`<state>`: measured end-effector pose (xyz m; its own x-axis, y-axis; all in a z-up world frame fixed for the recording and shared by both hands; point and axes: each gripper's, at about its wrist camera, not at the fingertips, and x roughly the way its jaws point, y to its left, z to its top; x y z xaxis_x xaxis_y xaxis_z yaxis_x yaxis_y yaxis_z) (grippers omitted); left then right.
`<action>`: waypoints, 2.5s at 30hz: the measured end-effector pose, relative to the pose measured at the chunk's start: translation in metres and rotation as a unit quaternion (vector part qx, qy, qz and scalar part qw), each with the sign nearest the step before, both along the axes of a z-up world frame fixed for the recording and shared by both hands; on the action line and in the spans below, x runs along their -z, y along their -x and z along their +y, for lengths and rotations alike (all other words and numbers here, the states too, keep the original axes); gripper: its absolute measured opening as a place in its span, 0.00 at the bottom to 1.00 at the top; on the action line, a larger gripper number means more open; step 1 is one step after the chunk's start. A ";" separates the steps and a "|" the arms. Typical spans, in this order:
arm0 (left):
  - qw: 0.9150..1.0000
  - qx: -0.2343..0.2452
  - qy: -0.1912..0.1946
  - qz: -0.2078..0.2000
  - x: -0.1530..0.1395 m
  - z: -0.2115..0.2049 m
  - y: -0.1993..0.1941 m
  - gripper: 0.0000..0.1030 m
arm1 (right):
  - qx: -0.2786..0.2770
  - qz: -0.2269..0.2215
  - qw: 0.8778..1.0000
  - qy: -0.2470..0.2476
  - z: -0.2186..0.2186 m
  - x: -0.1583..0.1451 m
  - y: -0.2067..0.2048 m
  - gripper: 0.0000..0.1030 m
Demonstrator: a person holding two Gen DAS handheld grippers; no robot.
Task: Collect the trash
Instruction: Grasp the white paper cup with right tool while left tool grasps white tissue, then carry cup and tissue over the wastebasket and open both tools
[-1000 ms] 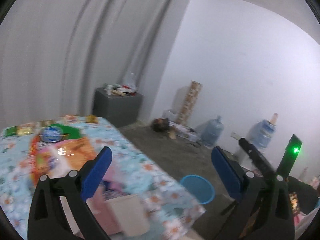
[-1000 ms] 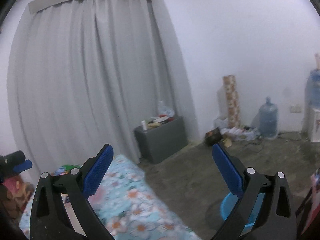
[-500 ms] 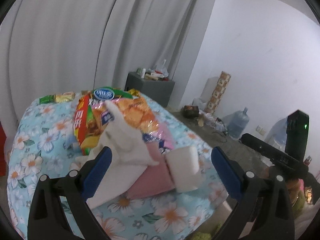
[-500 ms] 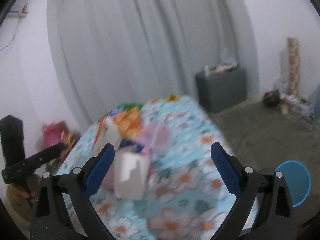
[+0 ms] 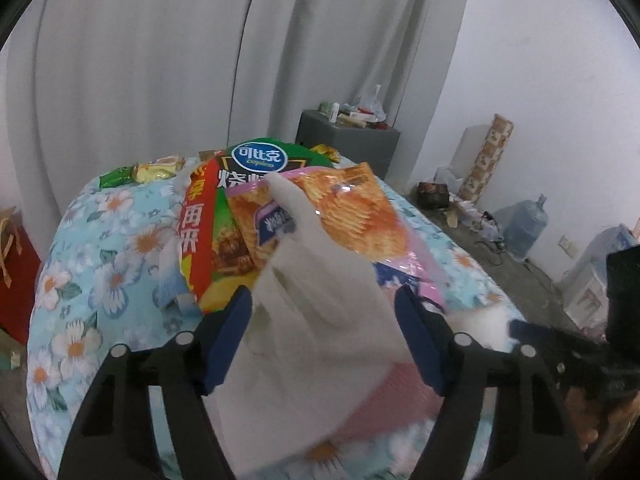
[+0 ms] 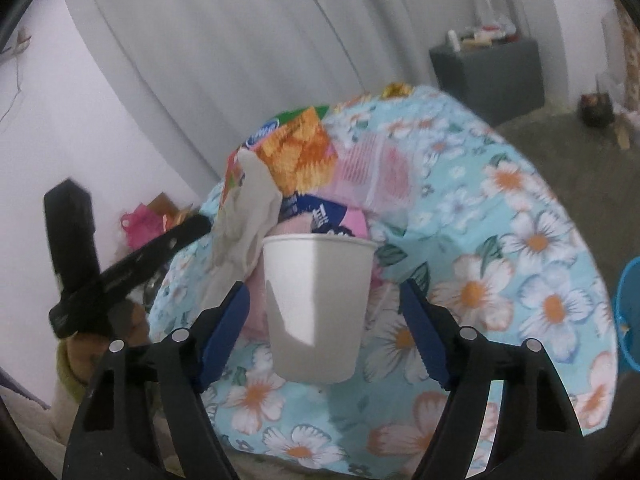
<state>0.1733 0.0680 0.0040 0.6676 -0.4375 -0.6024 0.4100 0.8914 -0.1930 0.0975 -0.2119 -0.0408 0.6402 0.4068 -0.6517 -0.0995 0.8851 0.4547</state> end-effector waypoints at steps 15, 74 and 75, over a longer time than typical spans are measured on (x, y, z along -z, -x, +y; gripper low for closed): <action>0.999 -0.015 -0.044 0.017 0.010 -0.005 -0.036 0.28 | -0.027 0.036 0.999 -0.030 0.016 0.013 -0.019 0.60; 0.972 0.229 0.008 -0.052 -0.099 -0.212 0.032 0.10 | 0.231 -0.083 0.968 -0.047 -0.181 -0.030 0.091 0.58; 0.969 0.245 0.003 -0.044 -0.096 -0.232 0.030 0.10 | 0.248 -0.081 0.964 -0.044 -0.191 -0.027 0.096 0.58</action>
